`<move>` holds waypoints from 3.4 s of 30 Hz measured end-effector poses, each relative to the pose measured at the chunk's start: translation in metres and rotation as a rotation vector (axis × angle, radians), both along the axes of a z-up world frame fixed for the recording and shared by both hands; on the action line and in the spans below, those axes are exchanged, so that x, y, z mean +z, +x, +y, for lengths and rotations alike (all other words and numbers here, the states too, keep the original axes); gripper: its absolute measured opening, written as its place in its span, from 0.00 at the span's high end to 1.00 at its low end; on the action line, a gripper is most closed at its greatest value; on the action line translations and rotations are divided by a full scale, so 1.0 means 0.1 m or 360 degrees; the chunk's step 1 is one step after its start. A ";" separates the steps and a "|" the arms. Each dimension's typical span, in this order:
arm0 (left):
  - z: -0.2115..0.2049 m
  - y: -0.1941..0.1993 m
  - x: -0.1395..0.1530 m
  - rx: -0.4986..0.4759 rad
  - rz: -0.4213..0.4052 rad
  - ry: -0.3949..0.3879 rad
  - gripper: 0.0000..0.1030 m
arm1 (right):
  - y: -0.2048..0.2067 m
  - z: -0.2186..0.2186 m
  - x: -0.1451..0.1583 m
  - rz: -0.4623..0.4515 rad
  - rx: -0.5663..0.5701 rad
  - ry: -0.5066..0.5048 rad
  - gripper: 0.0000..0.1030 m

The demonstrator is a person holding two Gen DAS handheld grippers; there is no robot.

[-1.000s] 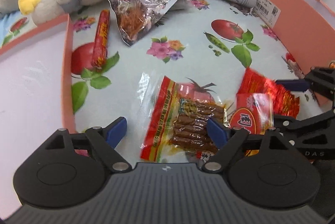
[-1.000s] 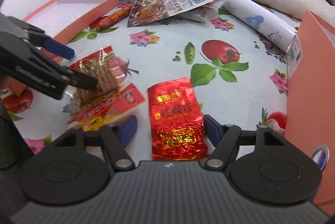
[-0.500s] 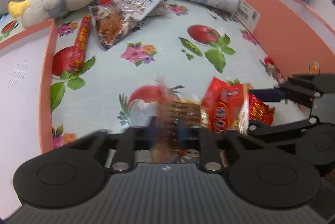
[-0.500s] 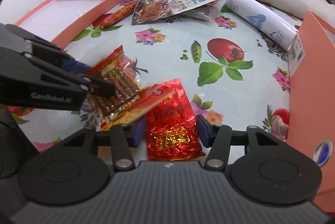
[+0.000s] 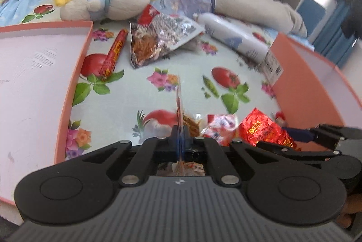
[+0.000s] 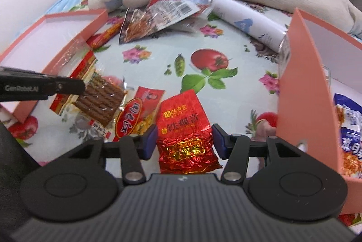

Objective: Organize snacks
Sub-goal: 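Lift both held snacks and carry them over the pink box, then lower both snacks into the pink box and open both tools, then withdraw both tools to the red sausage and clear shrimp-snack bag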

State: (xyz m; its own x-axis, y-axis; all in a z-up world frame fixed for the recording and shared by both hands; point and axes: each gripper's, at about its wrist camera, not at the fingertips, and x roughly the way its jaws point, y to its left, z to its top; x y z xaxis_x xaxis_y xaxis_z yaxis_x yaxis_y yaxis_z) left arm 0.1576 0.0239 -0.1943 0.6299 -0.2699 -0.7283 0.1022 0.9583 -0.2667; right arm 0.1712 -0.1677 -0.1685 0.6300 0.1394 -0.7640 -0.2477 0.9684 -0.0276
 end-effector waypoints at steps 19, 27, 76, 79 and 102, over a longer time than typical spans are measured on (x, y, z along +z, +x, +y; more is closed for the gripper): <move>-0.26 -0.03 1.02 0.0011 -0.0261 -0.0115 0.98 | -0.13 -0.38 1.05 -0.0271 -0.0094 0.0135 0.47; -0.79 0.14 1.33 -0.0151 -0.0343 -0.0194 0.98 | -0.09 -0.88 1.31 -0.0381 -0.0252 0.0093 0.47; -1.29 1.76 0.11 -0.0386 -0.0104 -0.0663 0.27 | 0.85 -1.40 1.15 -0.0179 -0.0806 -0.0255 0.22; -1.03 1.84 -0.01 -0.0292 -0.0092 -0.0638 0.27 | 0.97 -1.18 1.12 -0.0180 -0.0719 -0.0241 0.22; 0.07 1.75 -0.33 0.0272 -0.0114 -0.0161 0.25 | 1.81 -0.05 0.58 -0.0071 -0.0175 0.0197 0.22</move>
